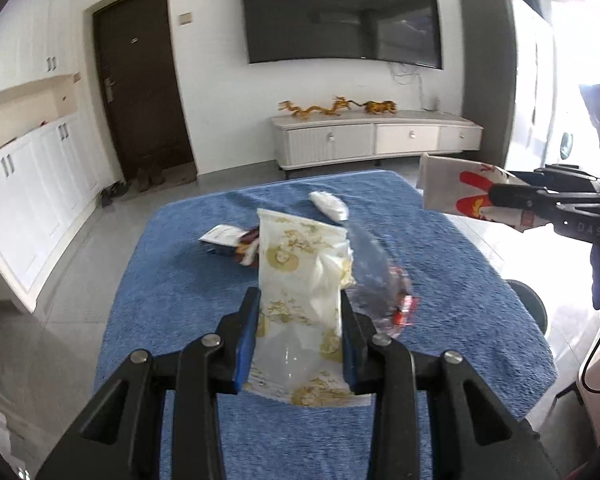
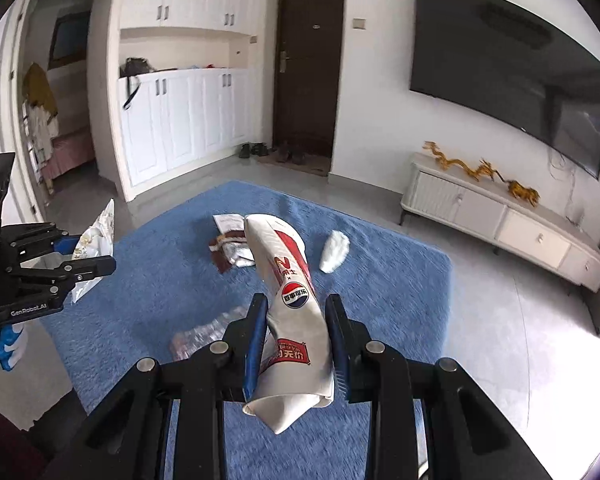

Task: Collect trash
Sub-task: 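Carry both items over the white bin and open both tools to drop them, then move both tools back to the remaining trash on the rug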

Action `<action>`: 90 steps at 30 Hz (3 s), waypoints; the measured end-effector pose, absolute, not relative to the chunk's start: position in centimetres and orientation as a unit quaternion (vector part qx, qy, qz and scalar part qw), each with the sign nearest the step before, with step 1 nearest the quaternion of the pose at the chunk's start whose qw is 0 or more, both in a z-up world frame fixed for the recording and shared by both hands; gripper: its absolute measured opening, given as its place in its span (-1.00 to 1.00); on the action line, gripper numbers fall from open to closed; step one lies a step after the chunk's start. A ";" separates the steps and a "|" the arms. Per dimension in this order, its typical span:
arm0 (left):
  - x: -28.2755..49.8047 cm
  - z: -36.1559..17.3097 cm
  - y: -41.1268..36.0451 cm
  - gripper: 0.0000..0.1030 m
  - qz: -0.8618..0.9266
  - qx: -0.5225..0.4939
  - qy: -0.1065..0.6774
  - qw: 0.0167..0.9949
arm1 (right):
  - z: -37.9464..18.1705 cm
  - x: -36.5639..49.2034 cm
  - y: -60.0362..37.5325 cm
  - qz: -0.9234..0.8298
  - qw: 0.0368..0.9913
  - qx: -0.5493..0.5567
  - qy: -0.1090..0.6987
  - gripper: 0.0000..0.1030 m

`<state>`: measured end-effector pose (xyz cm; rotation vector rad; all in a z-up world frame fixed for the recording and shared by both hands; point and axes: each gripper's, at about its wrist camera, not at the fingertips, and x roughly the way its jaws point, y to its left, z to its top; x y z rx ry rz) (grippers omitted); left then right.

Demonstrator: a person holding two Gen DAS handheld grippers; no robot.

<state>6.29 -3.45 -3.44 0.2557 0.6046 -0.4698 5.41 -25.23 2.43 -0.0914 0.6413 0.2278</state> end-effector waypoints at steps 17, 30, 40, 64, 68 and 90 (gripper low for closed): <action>3.1 -8.1 -30.2 -0.35 -0.411 0.253 0.337 0.809 | -7.9 -4.7 -46.9 -0.095 0.919 0.122 0.363 -0.46; 2.3 -16.6 -48.0 -0.29 -0.491 0.269 0.429 0.709 | -19.5 -7.8 -58.2 -0.183 0.848 0.240 0.436 -0.41; 2.2 -18.7 -52.6 -0.03 -0.537 0.218 0.470 0.666 | -20.2 -9.1 -59.3 -0.219 0.840 0.242 0.434 0.00; 5.2 -6.6 -27.1 -0.03 -0.298 0.185 0.292 0.890 | -5.6 -4.3 -44.6 -0.124 0.936 0.136 0.299 1.00; 6.4 -5.6 -21.5 -0.03 -0.242 0.168 0.290 0.910 | -3.9 -2.7 -41.2 -0.083 0.947 0.124 0.283 1.00; 10.4 -5.8 3.3 -0.02 -0.026 0.034 0.317 0.948 | -2.8 6.9 -26.3 0.041 0.935 0.038 0.351 1.00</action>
